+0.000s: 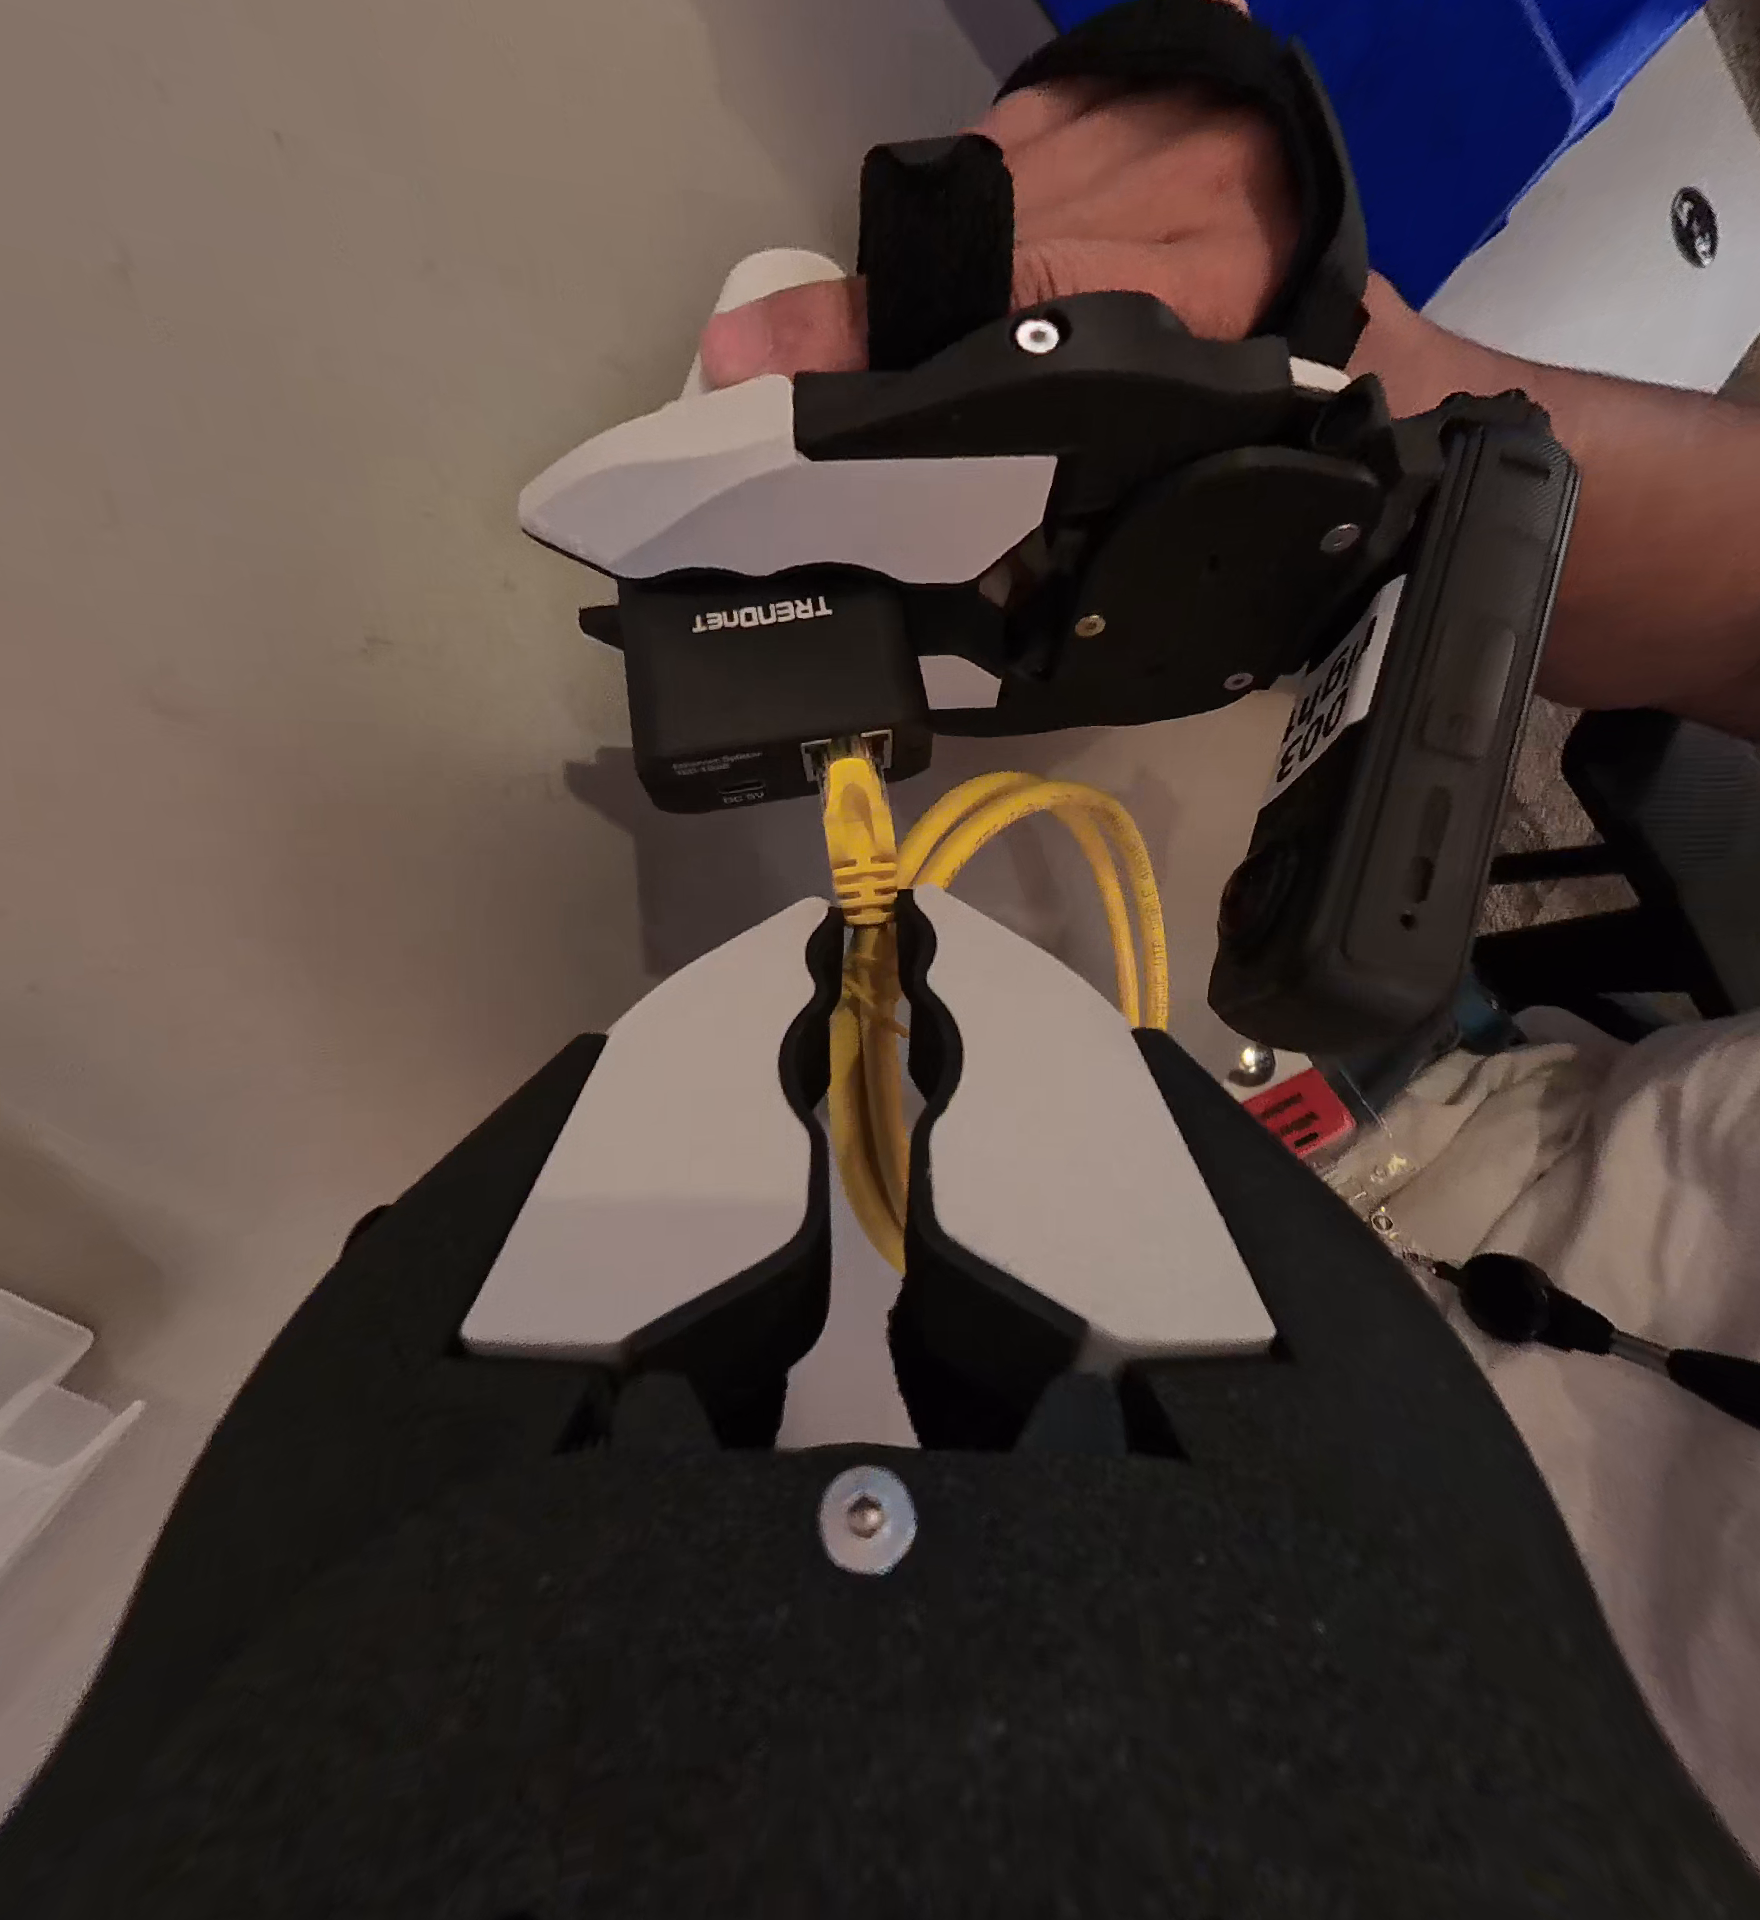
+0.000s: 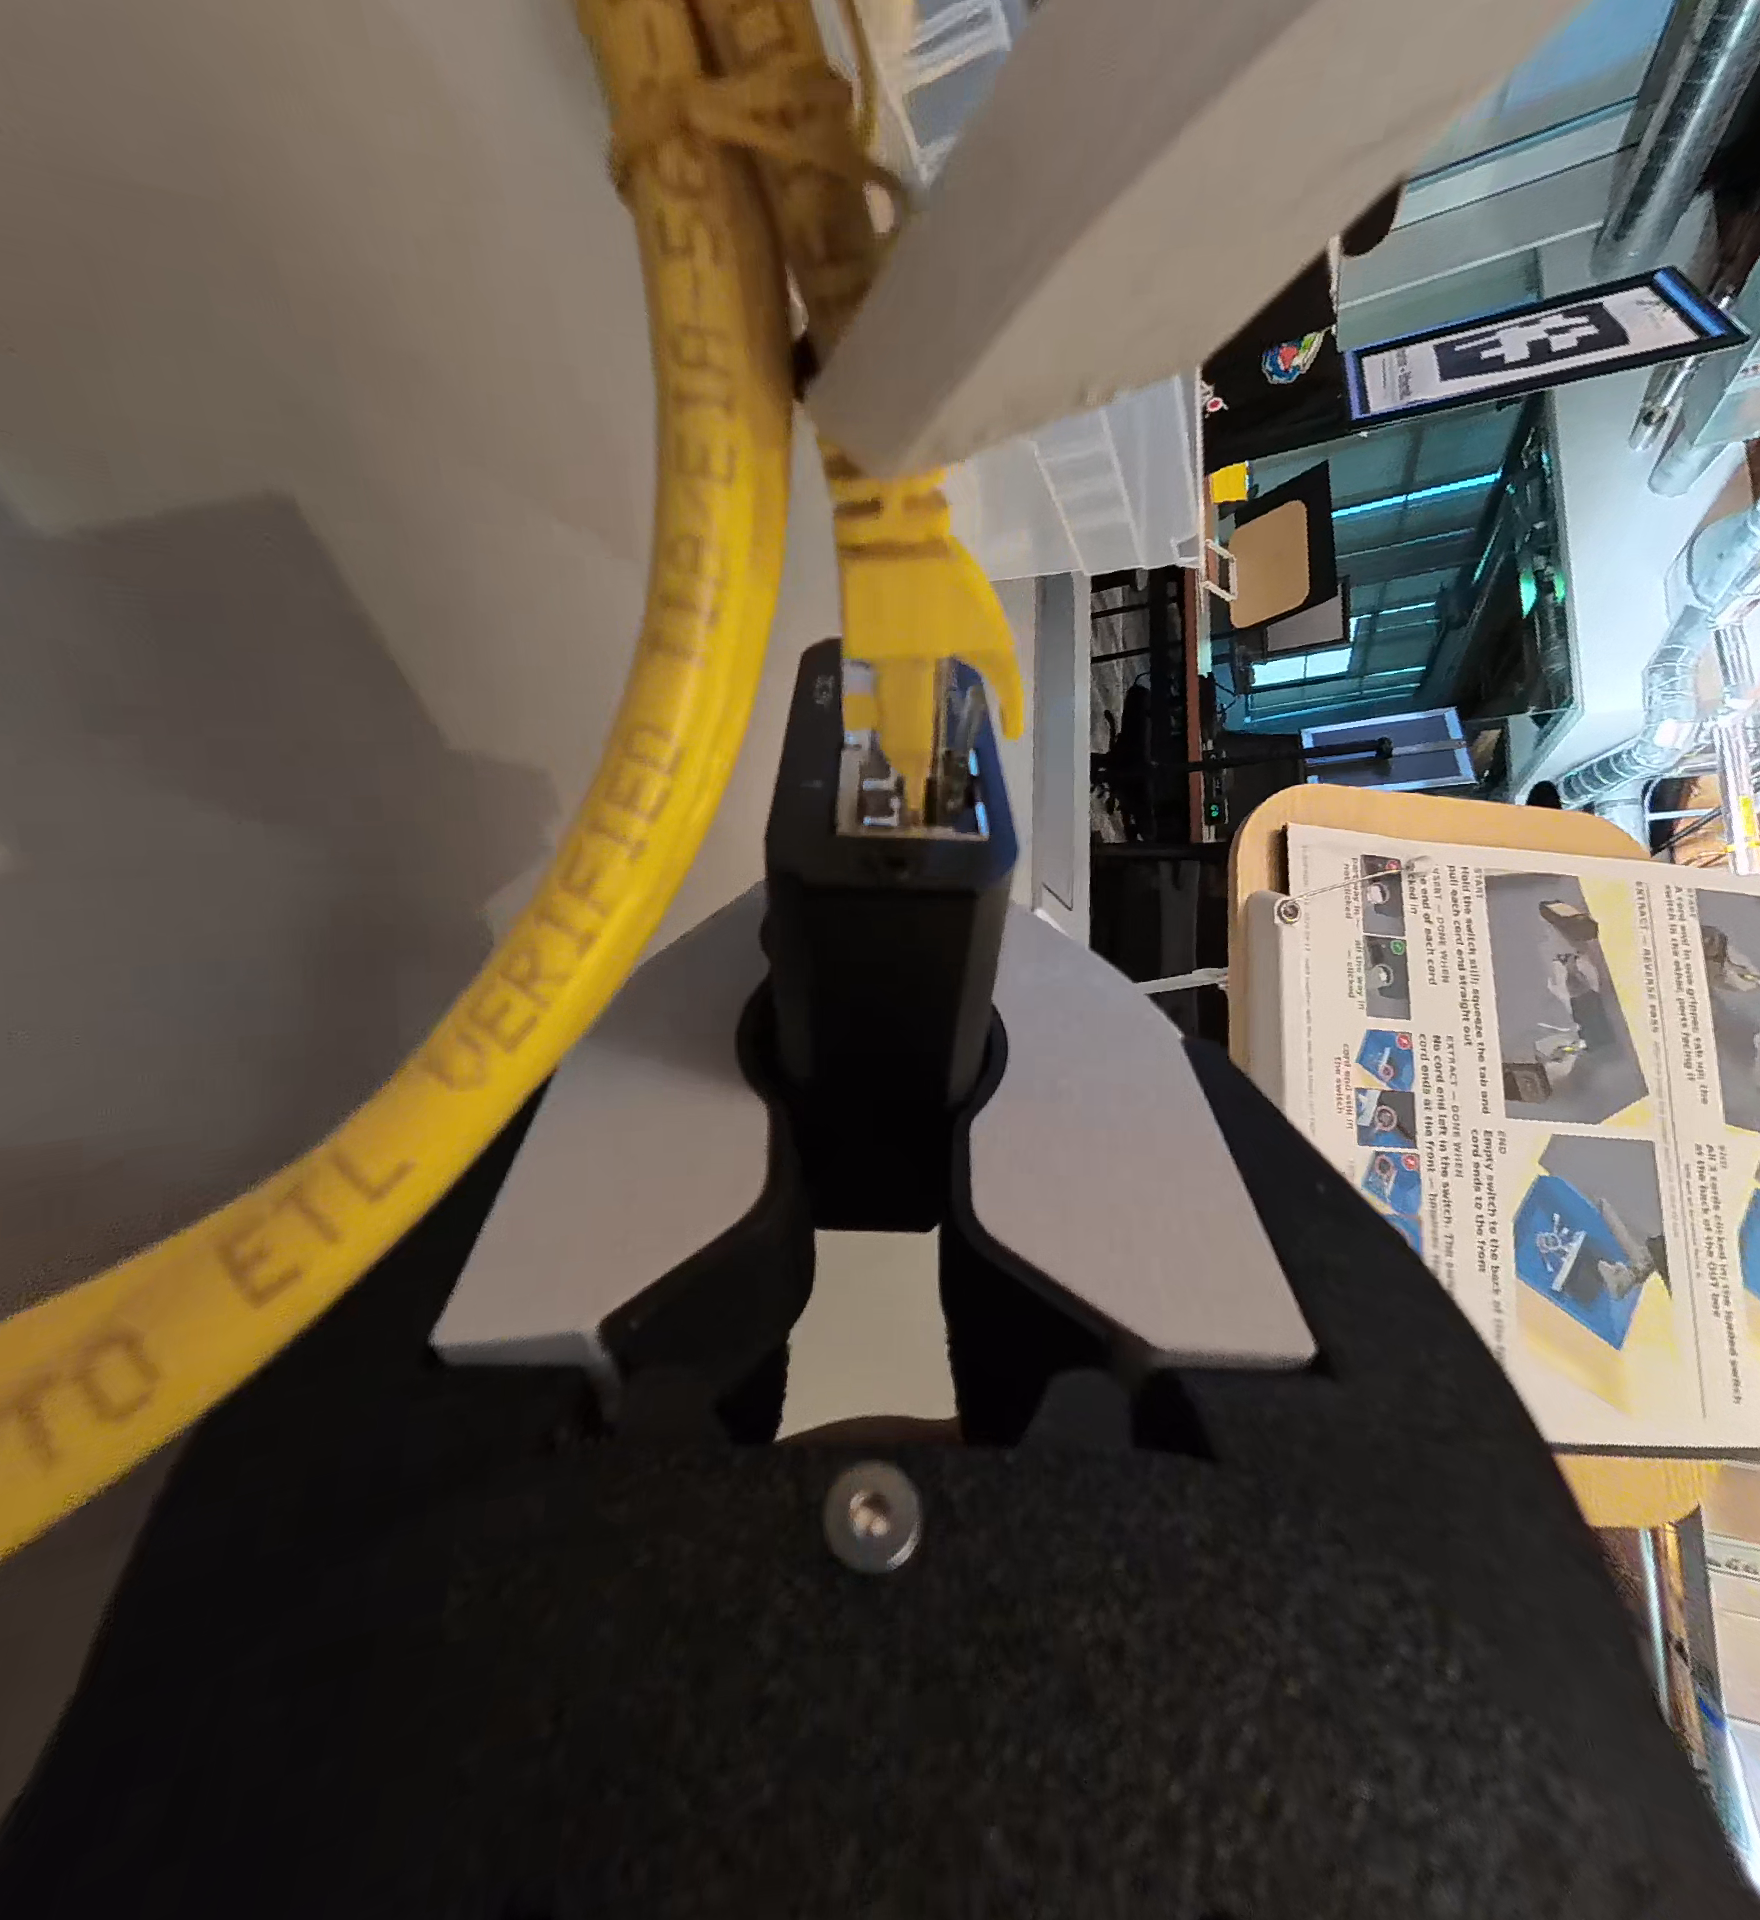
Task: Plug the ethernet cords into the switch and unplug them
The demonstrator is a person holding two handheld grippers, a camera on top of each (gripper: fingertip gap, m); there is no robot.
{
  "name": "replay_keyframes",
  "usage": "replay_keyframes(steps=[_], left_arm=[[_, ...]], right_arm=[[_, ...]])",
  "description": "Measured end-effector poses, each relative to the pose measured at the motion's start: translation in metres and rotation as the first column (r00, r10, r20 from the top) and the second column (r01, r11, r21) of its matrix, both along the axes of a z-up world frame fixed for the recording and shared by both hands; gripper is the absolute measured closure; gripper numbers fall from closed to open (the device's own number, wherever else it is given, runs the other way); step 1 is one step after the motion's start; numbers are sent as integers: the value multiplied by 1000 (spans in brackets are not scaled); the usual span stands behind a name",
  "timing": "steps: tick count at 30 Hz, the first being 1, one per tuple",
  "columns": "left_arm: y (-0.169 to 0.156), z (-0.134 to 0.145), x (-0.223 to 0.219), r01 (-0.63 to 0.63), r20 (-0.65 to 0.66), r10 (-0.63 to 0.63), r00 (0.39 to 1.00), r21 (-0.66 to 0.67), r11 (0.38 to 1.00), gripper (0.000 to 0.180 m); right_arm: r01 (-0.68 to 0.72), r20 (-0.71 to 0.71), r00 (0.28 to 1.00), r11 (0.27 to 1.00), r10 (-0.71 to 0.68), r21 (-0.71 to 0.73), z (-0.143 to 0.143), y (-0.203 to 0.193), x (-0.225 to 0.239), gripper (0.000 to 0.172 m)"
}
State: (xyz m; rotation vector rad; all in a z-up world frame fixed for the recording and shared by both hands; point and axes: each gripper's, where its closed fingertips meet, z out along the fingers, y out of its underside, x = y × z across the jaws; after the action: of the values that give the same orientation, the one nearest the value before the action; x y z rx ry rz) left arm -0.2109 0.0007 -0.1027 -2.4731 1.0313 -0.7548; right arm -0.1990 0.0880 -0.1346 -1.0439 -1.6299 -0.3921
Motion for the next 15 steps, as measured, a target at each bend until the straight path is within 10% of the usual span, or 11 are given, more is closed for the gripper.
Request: replay_keyframes(steps=[7,15], left_arm=[[2,7,0,-14,85,6,996,85,996,168],[-8,23,-18,-96,271,29,962,235,967,123]], right_arm=[[-17,-46,999,996,13,-82,-2,0,0,146],[9,-69,997,991,-18,-131,-5,5,2,146]])
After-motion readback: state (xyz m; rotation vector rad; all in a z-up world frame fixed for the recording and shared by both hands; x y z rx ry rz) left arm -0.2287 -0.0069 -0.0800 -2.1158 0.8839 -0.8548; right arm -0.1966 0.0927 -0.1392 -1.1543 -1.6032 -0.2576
